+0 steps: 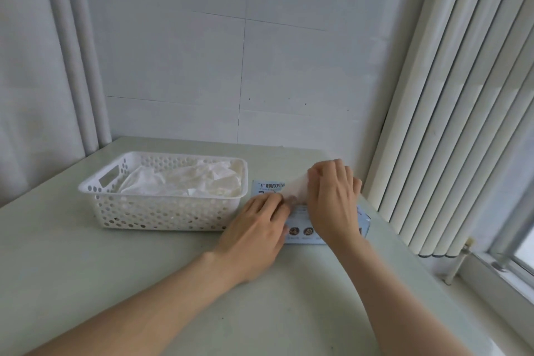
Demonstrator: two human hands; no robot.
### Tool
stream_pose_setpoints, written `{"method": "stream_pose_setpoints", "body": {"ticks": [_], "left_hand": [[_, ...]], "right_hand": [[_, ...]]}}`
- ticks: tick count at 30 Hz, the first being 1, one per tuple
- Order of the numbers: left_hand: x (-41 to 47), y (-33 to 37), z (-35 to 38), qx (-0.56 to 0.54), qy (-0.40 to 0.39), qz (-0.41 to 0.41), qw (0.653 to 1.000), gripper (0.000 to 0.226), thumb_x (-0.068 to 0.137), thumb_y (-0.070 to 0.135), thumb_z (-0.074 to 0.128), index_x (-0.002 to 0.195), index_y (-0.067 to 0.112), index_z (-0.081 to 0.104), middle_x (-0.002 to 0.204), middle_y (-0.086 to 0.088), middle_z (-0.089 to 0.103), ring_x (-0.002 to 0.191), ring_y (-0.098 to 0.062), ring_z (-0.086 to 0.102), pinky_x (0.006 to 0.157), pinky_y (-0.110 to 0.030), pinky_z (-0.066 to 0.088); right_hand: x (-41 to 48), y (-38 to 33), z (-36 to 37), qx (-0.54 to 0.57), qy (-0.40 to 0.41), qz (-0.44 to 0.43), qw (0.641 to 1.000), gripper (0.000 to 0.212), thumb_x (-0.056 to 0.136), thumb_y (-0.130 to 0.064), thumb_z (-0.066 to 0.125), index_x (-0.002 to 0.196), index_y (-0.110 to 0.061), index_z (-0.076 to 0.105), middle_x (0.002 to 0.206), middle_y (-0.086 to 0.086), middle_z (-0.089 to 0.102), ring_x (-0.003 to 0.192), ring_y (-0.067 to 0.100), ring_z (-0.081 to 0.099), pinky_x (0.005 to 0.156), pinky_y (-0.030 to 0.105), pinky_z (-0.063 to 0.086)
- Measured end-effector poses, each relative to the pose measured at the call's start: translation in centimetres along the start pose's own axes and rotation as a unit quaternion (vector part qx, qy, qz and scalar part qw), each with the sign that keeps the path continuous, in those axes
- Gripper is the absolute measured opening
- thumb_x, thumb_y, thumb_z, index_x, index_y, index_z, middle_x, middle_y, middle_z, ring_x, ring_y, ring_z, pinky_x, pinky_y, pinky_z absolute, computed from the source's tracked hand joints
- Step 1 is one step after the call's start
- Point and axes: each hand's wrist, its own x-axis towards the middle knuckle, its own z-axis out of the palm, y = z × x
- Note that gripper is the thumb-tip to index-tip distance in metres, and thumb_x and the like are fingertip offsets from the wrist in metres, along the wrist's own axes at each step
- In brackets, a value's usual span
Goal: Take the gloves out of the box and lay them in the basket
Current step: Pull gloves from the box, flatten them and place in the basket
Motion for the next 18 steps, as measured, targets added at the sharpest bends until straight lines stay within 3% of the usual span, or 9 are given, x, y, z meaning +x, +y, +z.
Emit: {"method": "stream_pose_setpoints", "body": {"ticks": [5, 10, 12, 14, 18], "left_hand": [[0.0, -0.1, 0.2, 0.0, 0.003, 0.006, 1.0, 0.046, 0.105, 0.033, 0.042, 0.146, 0.014, 0.05, 0.136, -0.003, 0.054, 0.123, -0.023, 0.052, 0.111, -0.034, 0.041], [0.0, -0.3, 0.4, -0.013, -0.013, 0.008, 1.0, 0.051, 0.106, 0.036, 0.034, 0.148, 0.011, 0.045, 0.144, -0.005, 0.051, 0.133, -0.026, 0.049, 0.118, -0.036, 0.038], [0.0, -0.2, -0.1, -0.056, -0.01, -0.009, 0.998, 0.052, 0.106, 0.04, 0.035, 0.148, 0.012, 0.044, 0.145, -0.005, 0.052, 0.134, -0.023, 0.049, 0.117, -0.028, 0.034], [0.0, 0.1, -1.0, -0.137, 0.002, -0.048, 0.989, 0.049, 0.104, 0.046, 0.044, 0.14, 0.013, 0.049, 0.136, -0.001, 0.058, 0.126, -0.017, 0.053, 0.107, -0.016, 0.033], [0.9, 0.8, -3.0, -0.293, 0.078, -0.122, 0.945, 0.043, 0.099, 0.055, 0.054, 0.125, 0.022, 0.051, 0.12, 0.012, 0.064, 0.113, -0.003, 0.061, 0.095, -0.023, 0.048]], "right_hand": [[0.6, -1.8, -1.5, 0.162, 0.072, 0.095, 0.98, 0.022, 0.113, -0.028, 0.032, 0.096, -0.022, 0.043, 0.089, -0.006, 0.051, 0.086, 0.022, 0.049, 0.09, 0.037, 0.036], [1.5, -3.4, -3.8, 0.2, 0.162, 0.065, 0.964, 0.016, 0.114, -0.029, 0.033, 0.099, -0.03, 0.038, 0.068, -0.011, 0.044, 0.062, 0.031, 0.047, 0.06, 0.042, 0.038], [1.3, -3.9, -4.1, 0.205, 0.148, 0.051, 0.966, 0.017, 0.113, -0.027, 0.04, 0.099, -0.02, 0.045, 0.055, -0.004, 0.042, 0.05, 0.027, 0.043, 0.05, 0.044, 0.035], [1.1, -4.3, -3.9, 0.219, 0.115, 0.084, 0.965, 0.02, 0.112, -0.026, 0.047, 0.097, -0.015, 0.053, 0.048, 0.0, 0.041, 0.043, 0.021, 0.038, 0.05, 0.047, 0.036], [1.0, -4.9, -3.5, 0.289, 0.034, 0.186, 0.939, 0.024, 0.111, -0.033, 0.052, 0.096, -0.015, 0.061, 0.052, 0.0, 0.046, 0.046, 0.014, 0.039, 0.047, 0.034, 0.036]]}}
